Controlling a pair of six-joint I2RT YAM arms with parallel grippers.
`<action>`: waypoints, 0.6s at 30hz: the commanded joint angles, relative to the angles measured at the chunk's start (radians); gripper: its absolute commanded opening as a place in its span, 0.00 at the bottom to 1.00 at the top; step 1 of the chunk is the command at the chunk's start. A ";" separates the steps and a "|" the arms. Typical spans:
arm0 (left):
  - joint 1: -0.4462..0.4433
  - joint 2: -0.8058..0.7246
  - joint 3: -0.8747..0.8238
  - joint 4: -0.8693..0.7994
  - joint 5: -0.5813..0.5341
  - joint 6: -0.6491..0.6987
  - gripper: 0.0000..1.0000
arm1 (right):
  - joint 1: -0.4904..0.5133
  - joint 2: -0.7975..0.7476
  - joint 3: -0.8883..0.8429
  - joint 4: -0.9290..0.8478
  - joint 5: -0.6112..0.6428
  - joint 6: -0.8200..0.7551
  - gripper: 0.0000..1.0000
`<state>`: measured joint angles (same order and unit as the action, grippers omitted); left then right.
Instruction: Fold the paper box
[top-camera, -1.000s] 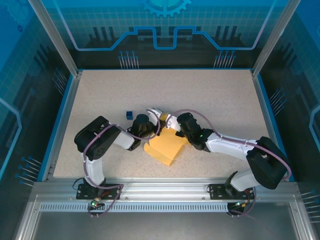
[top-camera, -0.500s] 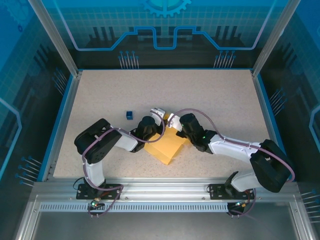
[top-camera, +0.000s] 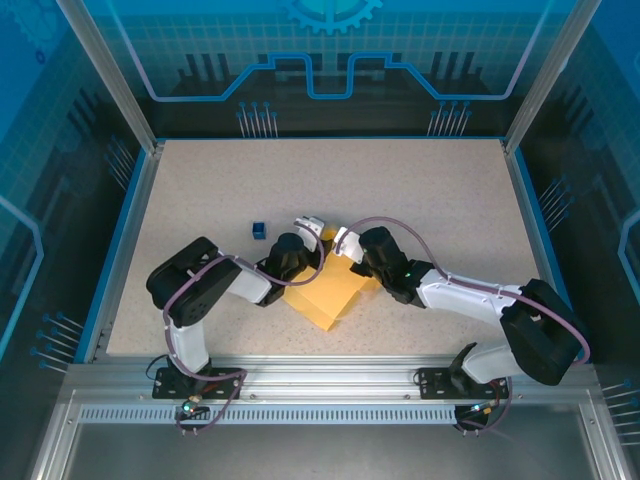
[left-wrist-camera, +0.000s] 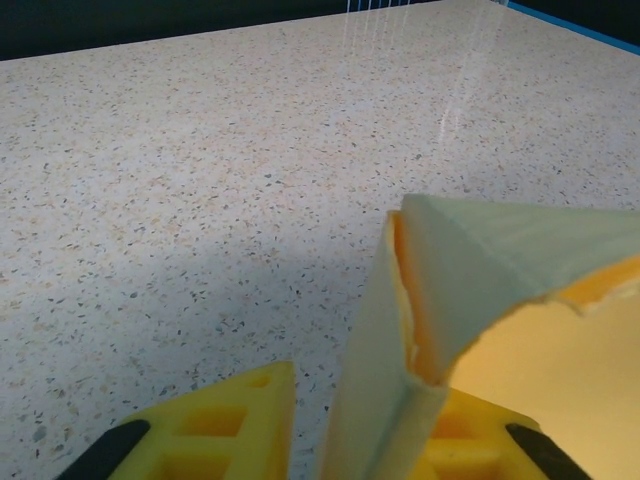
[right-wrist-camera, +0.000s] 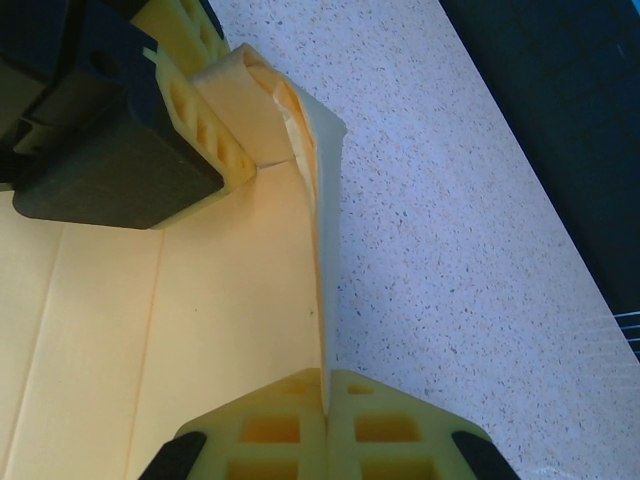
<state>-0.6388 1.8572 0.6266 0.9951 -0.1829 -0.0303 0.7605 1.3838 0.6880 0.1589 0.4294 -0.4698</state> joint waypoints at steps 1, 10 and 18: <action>0.043 -0.031 -0.023 0.030 -0.031 -0.028 0.28 | 0.019 -0.025 0.000 -0.032 -0.047 0.017 0.02; 0.059 -0.076 -0.048 -0.020 0.010 -0.014 0.46 | 0.014 -0.024 0.000 -0.027 -0.044 0.011 0.02; 0.062 -0.079 -0.073 -0.044 0.017 -0.011 0.52 | 0.009 -0.017 0.011 -0.027 -0.046 0.007 0.01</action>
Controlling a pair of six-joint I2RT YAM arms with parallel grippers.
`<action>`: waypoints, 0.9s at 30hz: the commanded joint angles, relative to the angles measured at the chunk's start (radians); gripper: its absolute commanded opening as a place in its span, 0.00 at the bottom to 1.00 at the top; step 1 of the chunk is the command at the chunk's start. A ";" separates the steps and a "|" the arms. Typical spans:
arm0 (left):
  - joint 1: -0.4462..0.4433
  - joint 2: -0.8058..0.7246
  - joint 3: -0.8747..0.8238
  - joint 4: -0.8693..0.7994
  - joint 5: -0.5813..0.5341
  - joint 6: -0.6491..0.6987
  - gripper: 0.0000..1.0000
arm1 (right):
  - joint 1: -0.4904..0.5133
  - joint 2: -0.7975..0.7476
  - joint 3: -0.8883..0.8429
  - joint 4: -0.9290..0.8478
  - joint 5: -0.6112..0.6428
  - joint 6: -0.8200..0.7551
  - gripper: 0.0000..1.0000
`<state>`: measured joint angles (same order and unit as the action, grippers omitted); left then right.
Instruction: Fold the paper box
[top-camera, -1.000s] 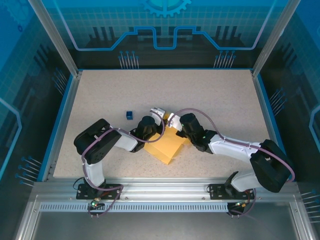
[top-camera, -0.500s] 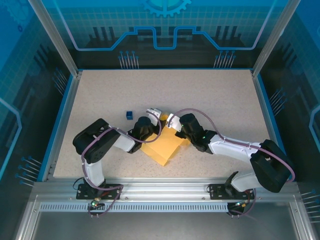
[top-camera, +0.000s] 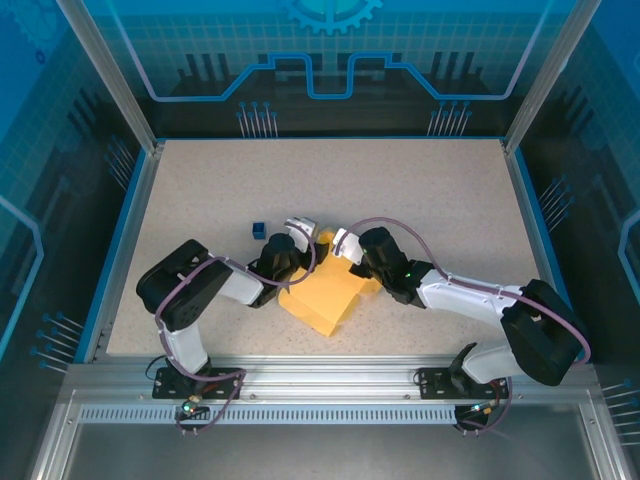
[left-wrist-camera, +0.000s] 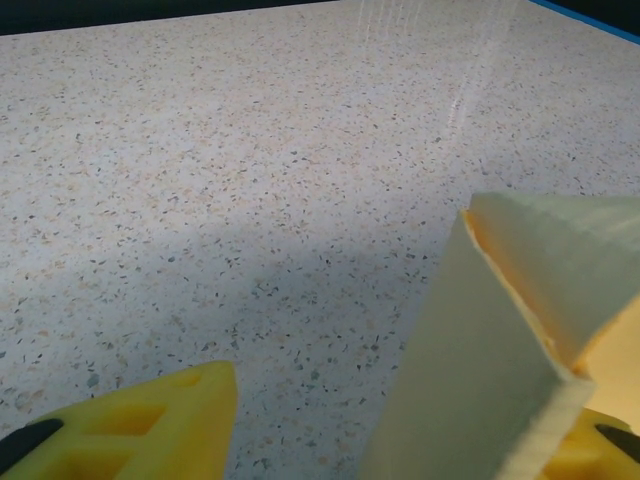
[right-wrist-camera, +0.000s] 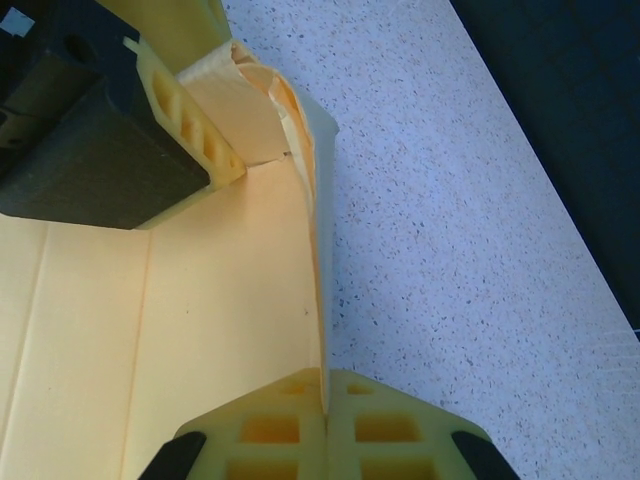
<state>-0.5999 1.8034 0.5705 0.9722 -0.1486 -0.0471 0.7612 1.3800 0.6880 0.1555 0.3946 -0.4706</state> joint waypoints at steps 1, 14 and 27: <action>0.024 -0.027 -0.020 -0.022 -0.017 0.006 0.53 | 0.008 -0.011 0.012 -0.025 -0.012 0.007 0.01; 0.030 -0.046 -0.011 -0.039 0.085 0.001 0.64 | 0.013 0.018 0.025 -0.028 -0.003 -0.003 0.01; 0.065 -0.164 -0.058 -0.026 0.175 -0.093 0.80 | 0.047 0.020 0.047 -0.014 0.122 -0.082 0.01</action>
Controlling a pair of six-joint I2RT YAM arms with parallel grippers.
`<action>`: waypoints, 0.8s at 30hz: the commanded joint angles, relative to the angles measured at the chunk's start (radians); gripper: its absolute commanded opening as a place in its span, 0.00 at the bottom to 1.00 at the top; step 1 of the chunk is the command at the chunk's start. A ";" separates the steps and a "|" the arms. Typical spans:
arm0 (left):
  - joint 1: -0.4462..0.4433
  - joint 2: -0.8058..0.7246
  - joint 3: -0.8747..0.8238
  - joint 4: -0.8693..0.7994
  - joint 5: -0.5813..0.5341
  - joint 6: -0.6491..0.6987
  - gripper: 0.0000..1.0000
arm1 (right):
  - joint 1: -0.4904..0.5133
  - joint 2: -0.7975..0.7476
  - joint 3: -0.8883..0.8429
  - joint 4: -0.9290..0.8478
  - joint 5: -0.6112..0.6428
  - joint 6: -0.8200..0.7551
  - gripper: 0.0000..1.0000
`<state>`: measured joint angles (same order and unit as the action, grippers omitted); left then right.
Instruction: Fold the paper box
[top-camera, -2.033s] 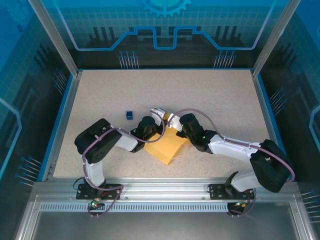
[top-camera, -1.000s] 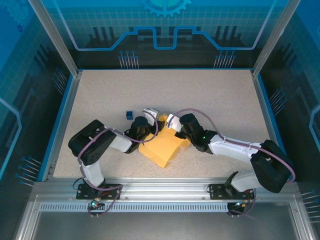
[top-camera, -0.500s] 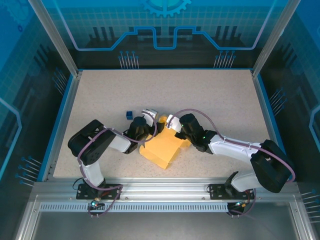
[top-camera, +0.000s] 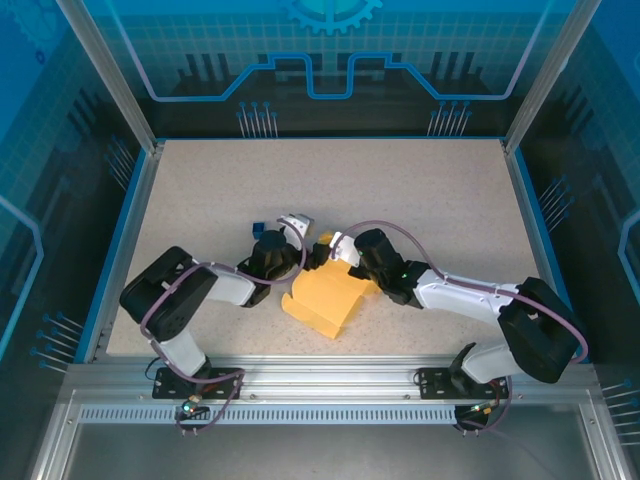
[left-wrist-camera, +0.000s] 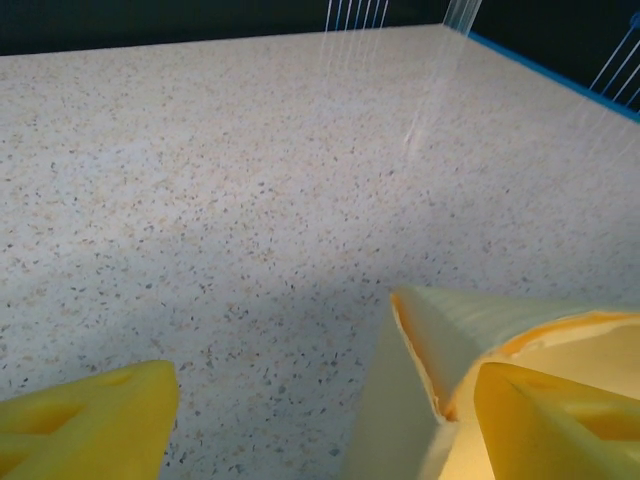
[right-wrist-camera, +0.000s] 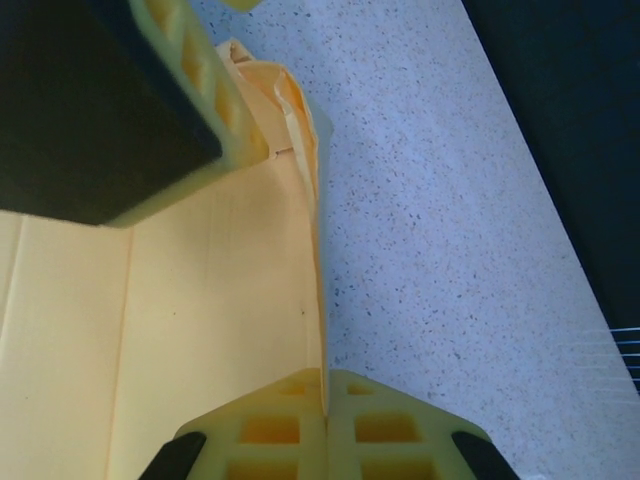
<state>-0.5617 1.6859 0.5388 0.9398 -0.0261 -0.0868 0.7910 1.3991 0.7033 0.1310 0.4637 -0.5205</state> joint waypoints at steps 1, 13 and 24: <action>0.039 -0.062 -0.034 0.010 0.067 -0.069 0.80 | 0.020 -0.001 0.031 0.013 0.067 -0.041 0.01; 0.125 -0.194 0.022 -0.202 0.191 -0.218 0.76 | 0.063 0.058 0.010 0.133 0.195 -0.184 0.01; 0.125 -0.139 0.167 -0.375 0.310 -0.348 0.73 | 0.083 0.119 0.012 0.217 0.200 -0.233 0.02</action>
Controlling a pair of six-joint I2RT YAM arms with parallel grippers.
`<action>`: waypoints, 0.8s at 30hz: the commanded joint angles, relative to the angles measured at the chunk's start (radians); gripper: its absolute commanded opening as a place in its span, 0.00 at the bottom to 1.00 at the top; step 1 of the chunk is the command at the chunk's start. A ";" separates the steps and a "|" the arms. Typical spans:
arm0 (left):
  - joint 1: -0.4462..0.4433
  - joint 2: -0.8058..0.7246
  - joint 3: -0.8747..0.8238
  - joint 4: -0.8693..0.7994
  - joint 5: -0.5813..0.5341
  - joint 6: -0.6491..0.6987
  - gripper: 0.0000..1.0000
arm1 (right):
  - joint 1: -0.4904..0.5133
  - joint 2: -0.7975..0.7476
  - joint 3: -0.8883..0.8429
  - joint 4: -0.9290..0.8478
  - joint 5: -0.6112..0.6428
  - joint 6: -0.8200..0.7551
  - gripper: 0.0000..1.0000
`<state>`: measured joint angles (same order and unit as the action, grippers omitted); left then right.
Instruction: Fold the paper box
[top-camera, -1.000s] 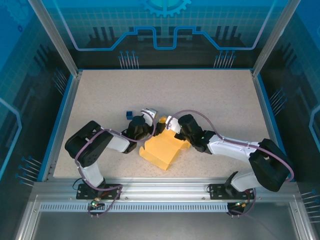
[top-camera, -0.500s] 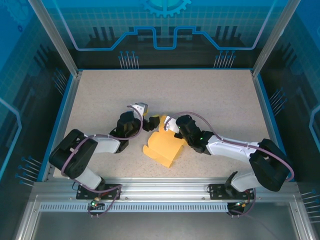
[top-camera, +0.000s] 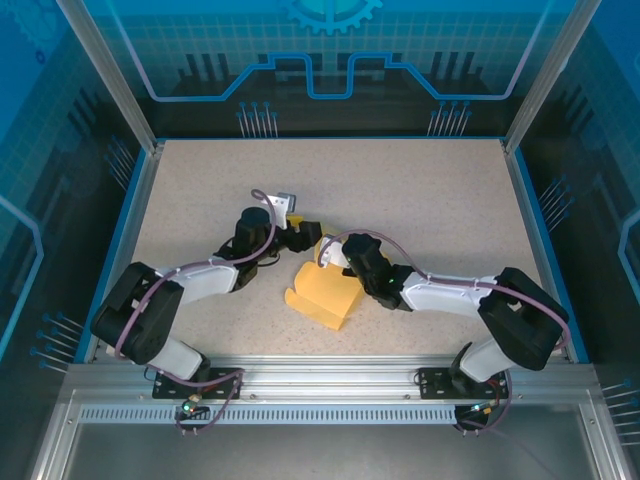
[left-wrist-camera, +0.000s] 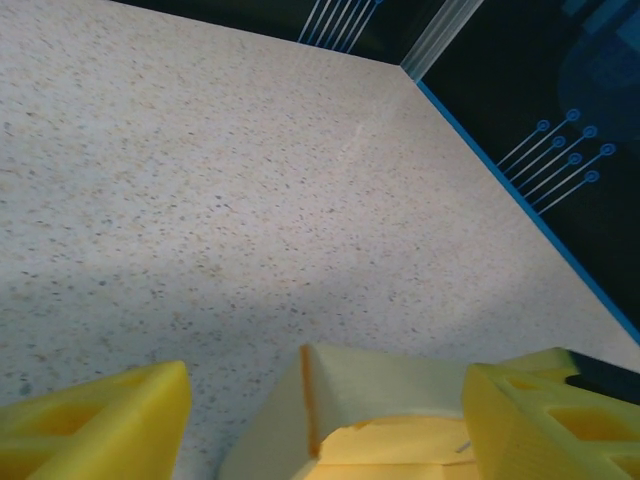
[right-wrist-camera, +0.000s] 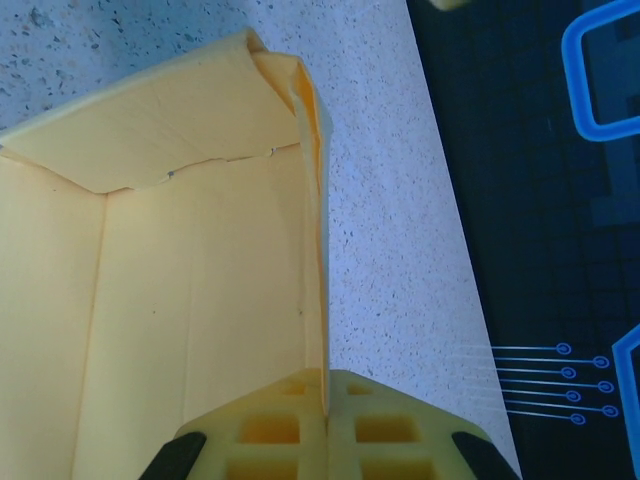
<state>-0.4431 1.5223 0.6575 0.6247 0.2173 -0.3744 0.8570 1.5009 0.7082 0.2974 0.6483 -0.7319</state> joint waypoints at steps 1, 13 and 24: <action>0.005 0.036 0.063 -0.076 0.075 -0.065 0.73 | 0.019 0.018 0.007 0.053 0.017 -0.023 0.02; 0.006 0.131 0.172 -0.232 0.119 -0.071 0.55 | 0.026 0.021 0.002 0.072 0.037 -0.038 0.02; 0.016 0.172 0.169 -0.257 0.143 -0.115 0.37 | 0.033 0.045 -0.001 0.097 0.058 -0.052 0.02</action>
<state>-0.4400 1.6680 0.8165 0.4198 0.3313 -0.4706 0.8722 1.5337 0.7082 0.3401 0.6800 -0.7727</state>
